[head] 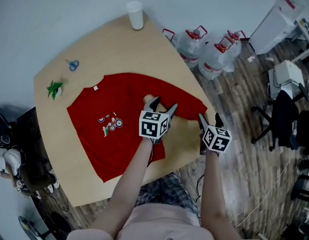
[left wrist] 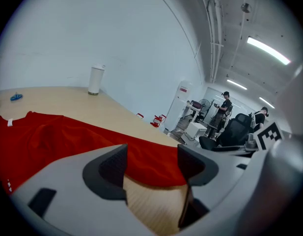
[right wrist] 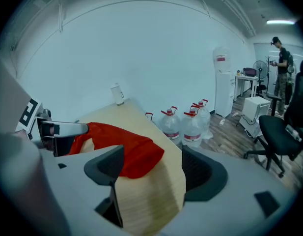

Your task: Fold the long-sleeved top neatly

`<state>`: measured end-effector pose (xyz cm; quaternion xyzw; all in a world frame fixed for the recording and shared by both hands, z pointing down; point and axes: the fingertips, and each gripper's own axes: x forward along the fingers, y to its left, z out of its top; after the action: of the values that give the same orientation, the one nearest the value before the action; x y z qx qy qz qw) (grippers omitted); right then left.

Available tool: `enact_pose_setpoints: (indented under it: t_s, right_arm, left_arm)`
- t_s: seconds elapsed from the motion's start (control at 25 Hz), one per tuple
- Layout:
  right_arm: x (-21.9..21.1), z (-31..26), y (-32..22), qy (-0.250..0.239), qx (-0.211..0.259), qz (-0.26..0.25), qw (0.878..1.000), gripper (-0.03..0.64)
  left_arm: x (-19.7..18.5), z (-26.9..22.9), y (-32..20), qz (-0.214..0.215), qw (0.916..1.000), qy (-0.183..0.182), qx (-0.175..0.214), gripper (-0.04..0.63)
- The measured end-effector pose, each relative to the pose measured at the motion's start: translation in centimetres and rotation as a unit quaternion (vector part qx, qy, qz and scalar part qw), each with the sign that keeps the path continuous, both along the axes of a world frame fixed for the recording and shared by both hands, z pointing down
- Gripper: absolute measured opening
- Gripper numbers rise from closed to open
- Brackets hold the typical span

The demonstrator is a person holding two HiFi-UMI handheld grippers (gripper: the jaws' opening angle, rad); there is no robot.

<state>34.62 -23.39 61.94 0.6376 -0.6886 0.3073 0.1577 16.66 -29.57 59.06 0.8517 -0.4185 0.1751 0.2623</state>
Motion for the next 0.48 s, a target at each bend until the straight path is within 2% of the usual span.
enact_pose_setpoints:
  t_s: [0.24, 0.48]
  right_arm:
    - [0.0, 1.9, 0.6, 0.003, -0.029, 0.002, 1.000, 0.324]
    - [-1.4, 2.6, -0.3, -0.002, -0.048, -0.008, 0.999, 0.253]
  left_arm:
    - [1.5, 1.4, 1.4, 0.009, 0.9998, 0.000, -0.015, 0.310]
    - [1.3, 1.4, 1.8, 0.003, 0.9998, -0.005, -0.017, 0.310]
